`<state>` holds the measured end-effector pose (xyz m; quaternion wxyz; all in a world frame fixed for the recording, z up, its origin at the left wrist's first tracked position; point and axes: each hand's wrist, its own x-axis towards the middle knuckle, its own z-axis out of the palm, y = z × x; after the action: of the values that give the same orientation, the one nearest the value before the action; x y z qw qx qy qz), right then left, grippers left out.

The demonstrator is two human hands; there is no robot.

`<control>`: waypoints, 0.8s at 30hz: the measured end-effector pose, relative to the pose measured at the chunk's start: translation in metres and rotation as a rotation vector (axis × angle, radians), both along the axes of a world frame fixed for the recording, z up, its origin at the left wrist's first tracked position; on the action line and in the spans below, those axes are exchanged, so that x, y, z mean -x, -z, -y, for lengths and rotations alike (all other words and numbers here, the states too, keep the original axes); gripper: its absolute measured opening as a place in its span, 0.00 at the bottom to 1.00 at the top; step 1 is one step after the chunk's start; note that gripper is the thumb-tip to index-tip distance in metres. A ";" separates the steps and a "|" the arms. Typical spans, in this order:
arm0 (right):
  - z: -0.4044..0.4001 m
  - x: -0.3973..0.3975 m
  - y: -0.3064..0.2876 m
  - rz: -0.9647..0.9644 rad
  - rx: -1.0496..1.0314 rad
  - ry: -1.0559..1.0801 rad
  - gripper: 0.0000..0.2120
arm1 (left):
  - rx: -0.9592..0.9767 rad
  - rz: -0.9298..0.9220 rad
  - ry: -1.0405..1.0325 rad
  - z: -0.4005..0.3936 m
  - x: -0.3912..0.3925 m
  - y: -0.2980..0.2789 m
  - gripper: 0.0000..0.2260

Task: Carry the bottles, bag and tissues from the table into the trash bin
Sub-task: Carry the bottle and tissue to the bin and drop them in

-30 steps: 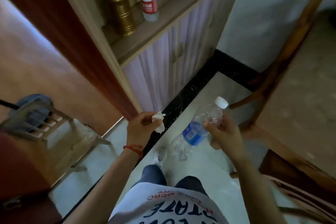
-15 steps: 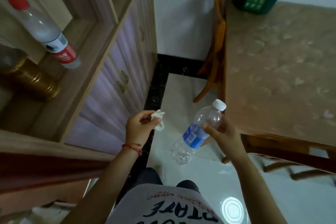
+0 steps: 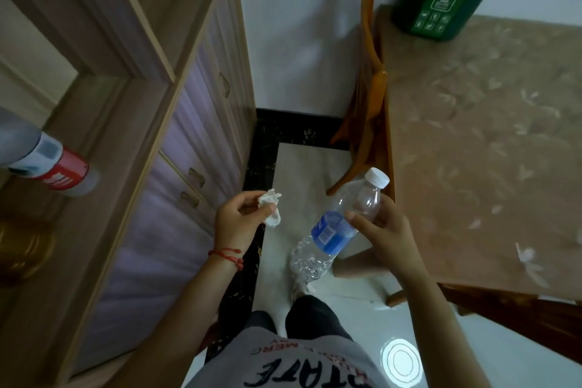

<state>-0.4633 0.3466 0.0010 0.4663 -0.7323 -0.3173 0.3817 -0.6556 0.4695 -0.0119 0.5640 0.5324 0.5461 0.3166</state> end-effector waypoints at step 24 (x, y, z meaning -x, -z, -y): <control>-0.271 -0.163 -0.020 -0.093 -0.142 -0.090 0.26 | -0.055 0.087 -0.051 -0.256 -0.174 -0.030 0.09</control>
<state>-0.3000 0.6181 0.0214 0.5136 -0.6638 -0.3542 0.4124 -0.4817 0.7252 0.0181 0.5641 0.5193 0.5256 0.3686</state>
